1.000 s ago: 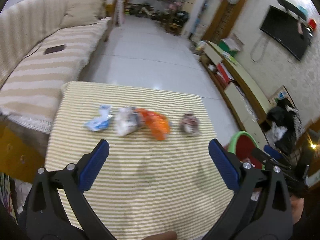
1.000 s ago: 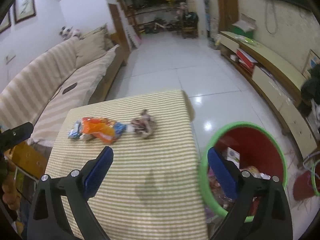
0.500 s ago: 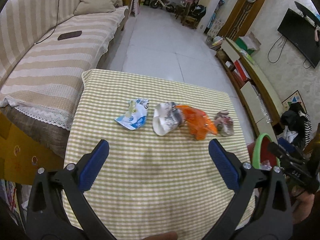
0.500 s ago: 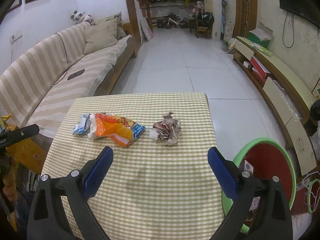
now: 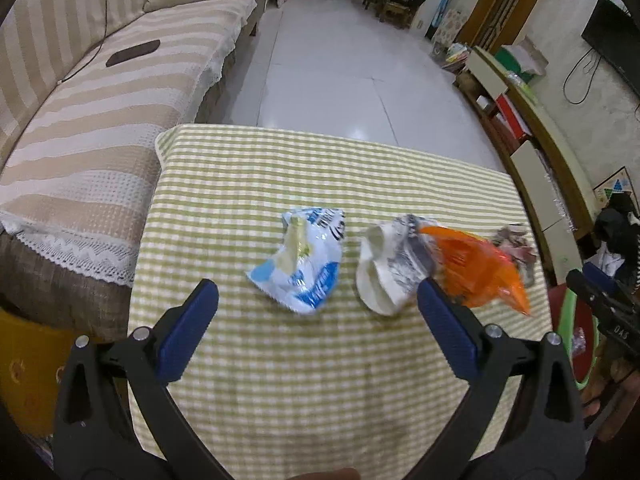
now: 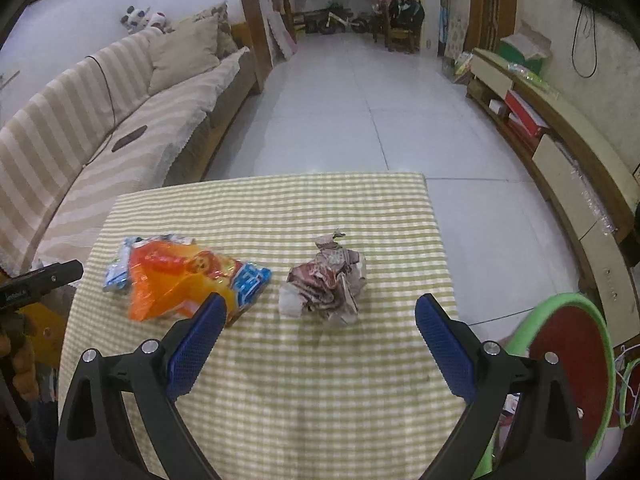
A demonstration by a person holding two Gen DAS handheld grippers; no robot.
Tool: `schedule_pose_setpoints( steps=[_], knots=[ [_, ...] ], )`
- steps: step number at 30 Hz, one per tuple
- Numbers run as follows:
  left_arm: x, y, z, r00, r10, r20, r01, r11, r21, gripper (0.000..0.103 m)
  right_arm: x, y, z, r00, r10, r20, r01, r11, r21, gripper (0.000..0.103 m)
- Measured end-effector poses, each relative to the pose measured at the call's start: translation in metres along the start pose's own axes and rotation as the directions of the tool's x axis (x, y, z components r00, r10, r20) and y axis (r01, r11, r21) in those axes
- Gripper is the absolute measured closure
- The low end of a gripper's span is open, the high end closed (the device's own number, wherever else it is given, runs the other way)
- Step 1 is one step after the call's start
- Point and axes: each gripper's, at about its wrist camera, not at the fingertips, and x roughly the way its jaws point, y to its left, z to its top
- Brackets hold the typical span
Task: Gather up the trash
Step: 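Move both open tools back over the table, then grasp the blue-white wrapper with the left tool while the right tool grasps the paper wad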
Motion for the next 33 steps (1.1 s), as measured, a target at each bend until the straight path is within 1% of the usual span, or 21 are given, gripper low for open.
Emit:
schedule_pose_setpoints(
  steps=[8, 12, 17, 18, 19, 20, 21, 22, 23, 24, 25, 26, 28, 33],
  knots=[
    [0.038, 0.008, 0.002, 0.998, 0.036, -0.044, -0.035, 0.999, 0.019, 0.007, 0.05, -0.004, 0.005, 0.999, -0.009, -0.053, 0.01, 1.0, 0.005, 0.011],
    [0.056, 0.012, 0.003, 0.996, 0.055, -0.069, -0.053, 0.998, 0.03, 0.018, 0.067, -0.006, 0.006, 0.997, -0.016, -0.069, 0.016, 1.0, -0.003, 0.012],
    [0.068, 0.014, 0.005, 0.994, 0.065, -0.086, -0.061, 0.997, 0.05, 0.023, 0.081, -0.008, 0.008, 0.996, -0.026, -0.084, 0.026, 1.0, -0.005, 0.014],
    [0.07, 0.013, 0.005, 0.994, 0.066, -0.088, -0.062, 0.997, 0.051, 0.028, 0.084, -0.008, 0.008, 0.996, -0.026, -0.09, 0.025, 1.0, -0.009, 0.018],
    [0.072, 0.013, 0.005, 0.994, 0.069, -0.09, -0.064, 0.997, 0.052, 0.03, 0.087, -0.007, 0.008, 0.995, -0.027, -0.096, 0.026, 1.0, -0.013, 0.022],
    [0.073, 0.012, 0.004, 0.993, 0.072, -0.089, -0.067, 0.996, 0.054, 0.032, 0.089, -0.006, 0.008, 0.994, -0.027, -0.103, 0.025, 1.0, -0.017, 0.029],
    [0.072, 0.012, 0.004, 0.994, 0.077, -0.082, -0.073, 0.996, 0.058, 0.034, 0.092, -0.007, 0.006, 0.993, -0.021, -0.114, 0.019, 1.0, -0.017, 0.038],
    [0.072, 0.01, 0.004, 0.994, 0.083, -0.078, -0.078, 0.995, 0.064, 0.04, 0.093, -0.007, 0.005, 0.993, -0.012, -0.119, 0.011, 1.0, -0.015, 0.039],
    [0.072, 0.009, 0.004, 0.993, 0.088, -0.074, -0.083, 0.994, 0.069, 0.042, 0.092, -0.007, 0.003, 0.993, -0.015, -0.116, 0.013, 1.0, -0.017, 0.04],
    [0.07, 0.01, 0.003, 0.994, 0.082, -0.071, -0.077, 0.995, 0.07, 0.052, 0.091, -0.006, 0.003, 0.994, -0.015, -0.113, 0.013, 1.0, -0.02, 0.044],
    [0.068, 0.01, 0.003, 0.995, 0.067, -0.071, -0.062, 0.996, 0.069, 0.057, 0.09, -0.005, 0.003, 0.994, -0.008, -0.107, 0.006, 1.0, -0.023, 0.047],
    [0.067, 0.008, 0.003, 0.995, 0.067, -0.068, -0.062, 0.995, 0.072, 0.06, 0.087, -0.005, 0.003, 0.995, -0.006, -0.103, 0.003, 1.0, -0.022, 0.051],
    [0.065, 0.004, 0.004, 0.996, 0.071, -0.059, -0.066, 0.995, 0.079, 0.07, 0.083, -0.006, 0.003, 0.995, 0.004, -0.1, -0.006, 1.0, -0.015, 0.055],
    [0.052, 0.006, 0.003, 0.997, 0.066, -0.041, -0.064, 0.996, 0.063, 0.072, 0.07, -0.006, 0.001, 0.996, 0.011, -0.091, -0.012, 1.0, -0.011, 0.059]
  ],
)
